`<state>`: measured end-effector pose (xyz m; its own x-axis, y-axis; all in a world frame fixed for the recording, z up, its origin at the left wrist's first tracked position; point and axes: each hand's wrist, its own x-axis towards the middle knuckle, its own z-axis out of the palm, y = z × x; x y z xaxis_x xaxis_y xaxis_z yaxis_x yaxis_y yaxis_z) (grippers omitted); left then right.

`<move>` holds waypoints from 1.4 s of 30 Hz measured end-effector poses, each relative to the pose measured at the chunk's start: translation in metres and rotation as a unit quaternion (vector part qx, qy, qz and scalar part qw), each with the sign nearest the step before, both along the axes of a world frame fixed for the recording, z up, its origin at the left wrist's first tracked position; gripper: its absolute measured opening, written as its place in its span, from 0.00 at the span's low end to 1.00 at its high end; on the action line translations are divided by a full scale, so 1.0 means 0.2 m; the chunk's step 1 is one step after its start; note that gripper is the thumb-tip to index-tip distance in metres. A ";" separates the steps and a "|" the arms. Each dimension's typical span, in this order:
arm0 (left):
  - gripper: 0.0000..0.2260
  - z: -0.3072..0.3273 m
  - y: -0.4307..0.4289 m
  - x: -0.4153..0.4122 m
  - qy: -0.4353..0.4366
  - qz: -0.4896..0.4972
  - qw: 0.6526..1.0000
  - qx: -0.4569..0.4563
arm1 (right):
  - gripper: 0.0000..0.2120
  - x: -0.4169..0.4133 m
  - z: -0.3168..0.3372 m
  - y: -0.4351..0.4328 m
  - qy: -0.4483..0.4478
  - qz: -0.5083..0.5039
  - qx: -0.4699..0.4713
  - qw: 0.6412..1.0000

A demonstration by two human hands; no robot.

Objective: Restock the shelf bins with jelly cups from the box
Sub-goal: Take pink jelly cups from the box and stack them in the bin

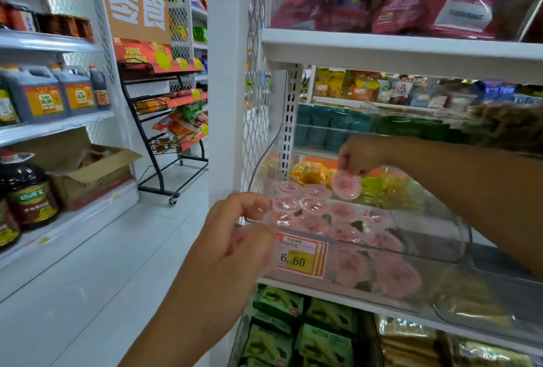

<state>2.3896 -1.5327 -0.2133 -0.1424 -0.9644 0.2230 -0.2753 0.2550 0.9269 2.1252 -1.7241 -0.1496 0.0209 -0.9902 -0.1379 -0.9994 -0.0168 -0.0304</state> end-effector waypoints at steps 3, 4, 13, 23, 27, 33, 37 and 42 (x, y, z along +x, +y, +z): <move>0.18 -0.01 -0.03 0.00 0.025 -0.031 0.999 0.009 | 0.09 -0.03 -0.07 -0.06 -0.027 -0.031 0.024 0.999; 0.12 0.00 -0.03 -0.02 0.032 -0.040 0.999 -0.007 | 0.10 -0.03 -0.08 -0.07 -0.036 -0.039 0.028 0.998; 0.16 -0.06 -0.14 -0.10 0.082 0.008 0.995 -0.063 | 0.21 -0.02 -0.13 -0.04 -0.058 -0.035 0.126 0.990; 0.21 -0.03 -0.23 -0.16 -0.004 0.047 0.988 -0.146 | 0.13 0.26 0.21 0.48 -0.338 0.187 0.195 0.902; 0.23 -0.04 -0.23 -0.18 -0.041 0.052 0.983 -0.170 | 0.07 0.31 0.17 0.51 -0.316 0.200 0.097 0.922; 0.17 -0.10 -0.18 -0.16 -0.201 -0.004 0.949 -0.244 | 0.03 0.04 0.18 0.21 -0.030 0.112 -0.017 0.993; 0.15 -0.17 -0.21 -0.17 -0.267 0.000 0.912 -0.311 | 0.11 -0.10 0.07 0.09 0.179 0.043 0.042 0.982; 0.14 -0.19 -0.23 -0.17 -0.243 0.016 0.913 -0.328 | 0.15 -0.11 -0.03 0.01 0.302 0.044 0.081 0.949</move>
<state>2.3552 -1.5792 -0.2518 -0.3519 -0.6522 0.6714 -0.6311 0.6951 0.3444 2.1036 -1.7224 -0.1547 -0.0286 -0.9530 -0.3016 -0.8307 -0.1452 0.5375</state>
